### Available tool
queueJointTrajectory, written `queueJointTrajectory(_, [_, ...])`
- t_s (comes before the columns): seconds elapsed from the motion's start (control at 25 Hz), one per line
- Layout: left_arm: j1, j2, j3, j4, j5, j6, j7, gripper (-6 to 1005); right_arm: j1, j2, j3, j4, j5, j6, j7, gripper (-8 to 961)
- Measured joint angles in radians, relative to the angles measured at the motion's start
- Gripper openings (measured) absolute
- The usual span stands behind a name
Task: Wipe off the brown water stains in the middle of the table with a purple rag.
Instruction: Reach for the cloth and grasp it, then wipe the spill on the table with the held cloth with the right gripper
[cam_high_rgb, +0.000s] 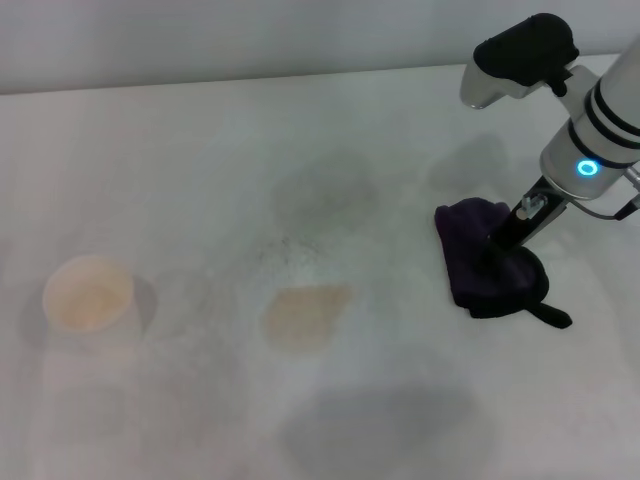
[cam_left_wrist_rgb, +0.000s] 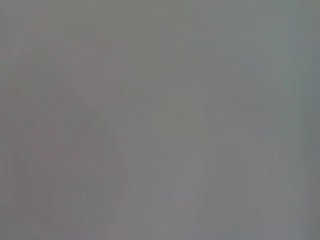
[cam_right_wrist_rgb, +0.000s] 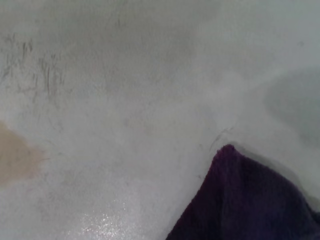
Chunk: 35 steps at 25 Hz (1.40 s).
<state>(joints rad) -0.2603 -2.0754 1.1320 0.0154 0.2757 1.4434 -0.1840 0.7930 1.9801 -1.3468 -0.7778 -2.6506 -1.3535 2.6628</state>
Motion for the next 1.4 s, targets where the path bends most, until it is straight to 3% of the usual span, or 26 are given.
queueJointTrajectory(0.44, [0.002,0.000,0.000,0.000,0.000,0.000,0.000,893,0.000,0.005,0.000,-0.005,-0.001,-0.009,-0.003,335])
queueJointTrajectory(0.64, [0.003,0.000,0.000,0.004,-0.001,0.000,0.000,892,0.001,0.015,0.000,-0.040,-0.002,-0.026,-0.006,138])
queueJointTrajectory(0.96, [-0.001,-0.002,0.000,0.005,-0.001,0.000,0.000,893,0.032,0.040,-0.100,-0.099,0.036,-0.059,0.004,115])
queueJointTrajectory(1.4, [-0.006,-0.003,0.002,0.006,0.003,0.000,0.000,893,0.144,0.048,-0.447,-0.126,0.252,-0.033,0.099,112])
